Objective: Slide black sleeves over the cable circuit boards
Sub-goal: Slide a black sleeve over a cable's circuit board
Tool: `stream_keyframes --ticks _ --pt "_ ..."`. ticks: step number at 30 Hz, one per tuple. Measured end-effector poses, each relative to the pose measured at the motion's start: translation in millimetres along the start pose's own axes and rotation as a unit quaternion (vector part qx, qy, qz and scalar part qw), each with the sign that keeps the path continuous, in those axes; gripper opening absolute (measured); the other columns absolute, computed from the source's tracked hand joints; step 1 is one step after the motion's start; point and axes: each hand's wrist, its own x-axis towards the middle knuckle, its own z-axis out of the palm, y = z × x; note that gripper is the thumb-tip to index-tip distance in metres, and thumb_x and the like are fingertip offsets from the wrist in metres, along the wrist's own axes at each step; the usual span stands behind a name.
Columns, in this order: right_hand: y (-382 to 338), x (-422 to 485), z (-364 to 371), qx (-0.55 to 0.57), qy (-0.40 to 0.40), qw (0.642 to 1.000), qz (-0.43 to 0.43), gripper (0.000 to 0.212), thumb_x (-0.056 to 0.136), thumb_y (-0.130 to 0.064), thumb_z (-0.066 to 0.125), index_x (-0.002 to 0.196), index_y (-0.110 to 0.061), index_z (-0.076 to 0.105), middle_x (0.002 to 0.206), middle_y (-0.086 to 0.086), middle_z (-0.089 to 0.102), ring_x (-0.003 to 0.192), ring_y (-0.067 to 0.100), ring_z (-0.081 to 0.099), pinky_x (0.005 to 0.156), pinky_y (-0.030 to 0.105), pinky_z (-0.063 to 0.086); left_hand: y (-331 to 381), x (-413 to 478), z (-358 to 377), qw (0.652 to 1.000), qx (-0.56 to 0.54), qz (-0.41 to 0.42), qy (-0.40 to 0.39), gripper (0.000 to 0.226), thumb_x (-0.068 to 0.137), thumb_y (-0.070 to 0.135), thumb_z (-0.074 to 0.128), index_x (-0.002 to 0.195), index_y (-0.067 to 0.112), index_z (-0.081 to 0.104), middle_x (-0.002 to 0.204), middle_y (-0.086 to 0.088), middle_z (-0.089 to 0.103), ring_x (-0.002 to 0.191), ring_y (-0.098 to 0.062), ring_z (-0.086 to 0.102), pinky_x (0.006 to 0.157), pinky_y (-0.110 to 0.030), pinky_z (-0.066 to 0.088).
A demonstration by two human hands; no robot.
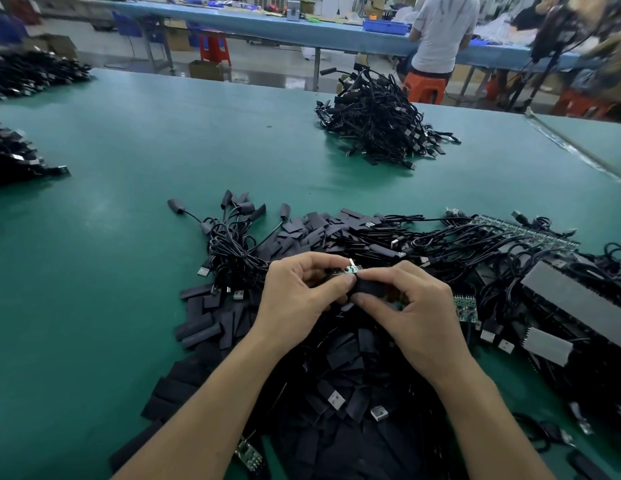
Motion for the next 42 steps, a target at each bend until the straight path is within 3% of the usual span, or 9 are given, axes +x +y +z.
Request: stream_keyframes --ticks 4,19,22,26,31,38,42 --pt "0.5 -0.2 0.3 0.014 0.003 1.0 -0.001 0.03 0.074 -0.012 0.085 0.101 -0.023 0.077 0.095 -0.009 0.068 0.09 0.005 0.066 0.079 0.021 0.052 -0.1 -0.1 0.2 1.0 0.002 -0.009 -0.01 0.019 0.082 0.006 0.08 0.091 0.023 0.076 0.072 -0.002 0.075 0.059 -0.009 0.07 0.054 -0.014 0.05" --pt "4.2 -0.9 2.8 0.028 -0.001 1.0 -0.008 0.023 0.076 -0.015 0.083 0.097 -0.02 0.079 0.091 -0.01 0.07 0.087 0.005 0.067 0.076 0.017 0.051 1.6 -0.9 -0.2 0.999 -0.005 -0.018 -0.044 0.016 0.083 0.006 0.079 0.097 0.012 0.075 0.079 -0.006 0.077 0.067 -0.014 0.072 0.062 -0.019 0.054" --pt "4.2 -0.1 2.1 0.056 0.013 0.998 0.009 0.022 0.075 -0.017 0.082 0.097 -0.021 0.078 0.09 -0.011 0.071 0.086 0.007 0.068 0.075 0.02 0.053 1.9 -0.9 0.2 0.999 -0.006 -0.018 -0.035 0.009 0.089 0.009 0.074 0.097 0.013 0.075 0.078 -0.008 0.076 0.066 -0.016 0.072 0.059 -0.02 0.054" --pt "5.0 1.4 -1.8 0.103 0.058 0.991 0.054 0.023 0.072 -0.022 0.081 0.094 -0.028 0.076 0.085 -0.013 0.071 0.079 0.003 0.066 0.069 0.011 0.046 1.4 0.3 -0.3 0.999 -0.008 -0.024 -0.02 0.014 0.095 0.007 0.065 0.097 0.018 0.073 0.085 -0.006 0.077 0.068 -0.015 0.072 0.058 -0.02 0.054" --pt "11.7 2.3 -5.0 0.129 0.075 0.982 0.117 0.018 0.074 -0.02 0.081 0.091 -0.025 0.079 0.084 -0.014 0.073 0.079 0.003 0.068 0.068 0.011 0.044 1.1 0.3 -2.0 0.999 -0.018 -0.026 -0.031 0.019 0.096 0.007 0.064 0.112 0.017 0.064 0.089 -0.005 0.077 0.071 -0.016 0.073 0.058 -0.019 0.053" --pt "11.4 2.2 -5.0 0.142 0.047 0.981 0.123 0.02 0.072 -0.029 0.079 0.092 -0.031 0.077 0.088 -0.015 0.073 0.081 0.001 0.068 0.068 0.009 0.046 0.0 0.1 -3.0 0.998 0.009 -0.017 -0.054 0.015 0.097 0.006 0.061 0.101 0.018 0.07 0.088 -0.002 0.077 0.073 -0.009 0.069 0.06 -0.018 0.053" --pt "11.5 2.2 -5.1 0.149 0.037 0.98 0.124 0.021 0.074 -0.018 0.082 0.088 -0.033 0.076 0.086 -0.014 0.074 0.078 0.0 0.068 0.066 0.008 0.046 0.8 0.2 -2.1 0.998 0.016 -0.014 -0.058 0.016 0.096 0.005 0.062 0.099 0.018 0.071 0.086 0.0 0.077 0.071 -0.007 0.068 0.059 -0.017 0.052"
